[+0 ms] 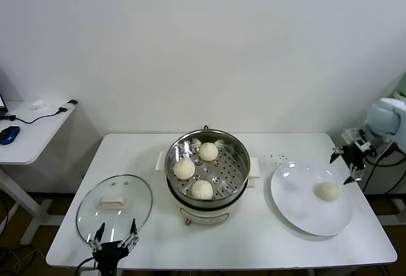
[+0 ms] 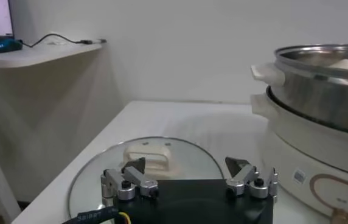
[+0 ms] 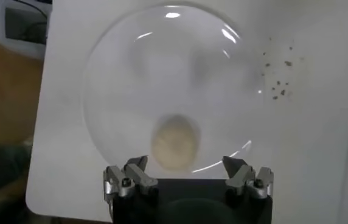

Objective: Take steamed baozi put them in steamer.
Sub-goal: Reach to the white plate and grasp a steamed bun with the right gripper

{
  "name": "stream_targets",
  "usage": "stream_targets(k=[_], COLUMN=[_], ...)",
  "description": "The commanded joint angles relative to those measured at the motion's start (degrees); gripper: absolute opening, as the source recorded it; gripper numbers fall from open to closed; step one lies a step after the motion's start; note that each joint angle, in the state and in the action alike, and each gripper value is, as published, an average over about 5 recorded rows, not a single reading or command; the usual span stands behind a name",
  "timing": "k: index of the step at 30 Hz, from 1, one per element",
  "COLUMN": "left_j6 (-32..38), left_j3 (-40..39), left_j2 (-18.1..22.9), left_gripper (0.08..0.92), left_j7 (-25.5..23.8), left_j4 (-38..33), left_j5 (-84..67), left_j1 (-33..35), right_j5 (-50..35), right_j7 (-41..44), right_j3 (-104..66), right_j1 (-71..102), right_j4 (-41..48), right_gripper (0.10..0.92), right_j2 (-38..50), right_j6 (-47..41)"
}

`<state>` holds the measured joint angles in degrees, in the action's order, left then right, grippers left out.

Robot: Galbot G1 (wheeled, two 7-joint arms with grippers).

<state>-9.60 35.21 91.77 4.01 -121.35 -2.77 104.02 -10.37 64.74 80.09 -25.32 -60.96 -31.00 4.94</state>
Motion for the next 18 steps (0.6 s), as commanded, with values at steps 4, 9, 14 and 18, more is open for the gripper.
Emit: stream_targets(k=[4,9,14,18], left_j6=[0.3,0.4,0.4,0.4], left_j3=[0.0,-0.2,-0.4,-0.5], left_j2=[0.1,0.2,0.3,0.3], left_gripper=[0.823,0.823,0.823,0.823], left_j7=[0.1,0.2,0.2,0.2], left_j4=[0.1,-0.1,-0.1,0.1], left_j5=[0.4,0.8,1.1,1.3], left_j1=[0.8,1.2,1.3,1.3], right_j5=[7.3,8.5,8.3,8.1], right_j7=[-4.8,-6.1,-6.2,-5.8], right_j3=[-17.9,-19.2,-19.2,-19.3], right_j1=[19.4,19.9,19.9,20.3], right_j4=[3.7,5.4,6.5,6.3], right_gripper=[0.823,0.823,0.817,0.814], right_j2=[1.0,-0.4,-1.6,-2.0], right_j6=[-5.1,-6.3,-6.6,-6.6])
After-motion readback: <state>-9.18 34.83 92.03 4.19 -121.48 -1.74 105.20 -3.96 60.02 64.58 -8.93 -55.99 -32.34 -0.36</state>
